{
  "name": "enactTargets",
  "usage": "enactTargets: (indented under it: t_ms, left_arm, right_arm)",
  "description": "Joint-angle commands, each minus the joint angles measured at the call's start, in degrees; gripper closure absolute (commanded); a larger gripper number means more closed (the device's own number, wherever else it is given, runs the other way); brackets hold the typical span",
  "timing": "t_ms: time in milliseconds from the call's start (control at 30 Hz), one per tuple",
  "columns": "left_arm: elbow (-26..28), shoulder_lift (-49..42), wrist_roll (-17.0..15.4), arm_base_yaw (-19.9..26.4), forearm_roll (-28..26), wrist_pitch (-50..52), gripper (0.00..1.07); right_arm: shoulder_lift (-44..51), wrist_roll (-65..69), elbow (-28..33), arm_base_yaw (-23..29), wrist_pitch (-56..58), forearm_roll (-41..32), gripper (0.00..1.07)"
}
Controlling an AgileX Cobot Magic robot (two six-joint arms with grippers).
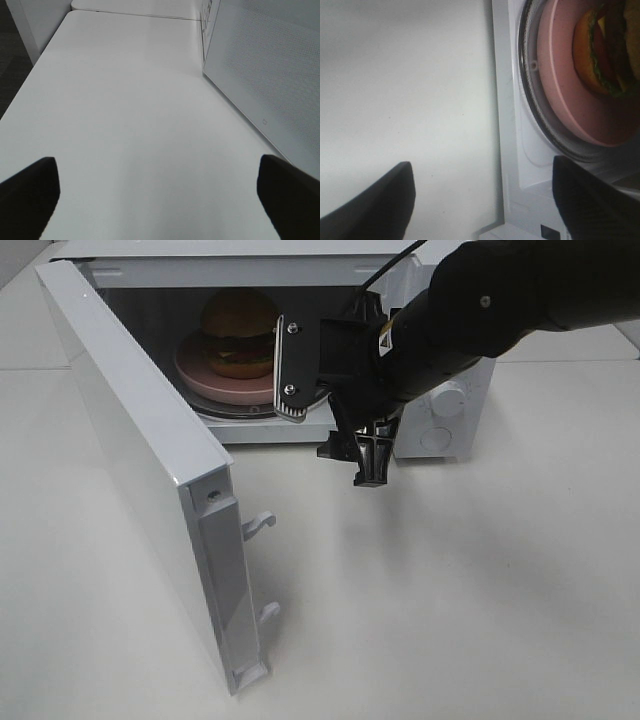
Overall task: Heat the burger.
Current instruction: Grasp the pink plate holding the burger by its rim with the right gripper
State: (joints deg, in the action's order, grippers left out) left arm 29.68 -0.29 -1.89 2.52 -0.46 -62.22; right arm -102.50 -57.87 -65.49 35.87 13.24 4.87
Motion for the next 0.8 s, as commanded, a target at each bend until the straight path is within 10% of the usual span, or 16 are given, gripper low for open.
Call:
enactTargets:
  t_ms: [33,800]
  left_arm:
    - [-0.2,-0.1,0.0,0.2,-0.1,1.0,0.07]
    - [-0.2,-0.1,0.0,0.2,-0.1,1.0,0.07]
  right_arm:
    - [-0.2,-7.2,-0.8,-0.7,-2.1,-4.4,0.31]
    - [-6.9,-38.3,-2.5,-3.4,-16.1,-35.6,0.30]
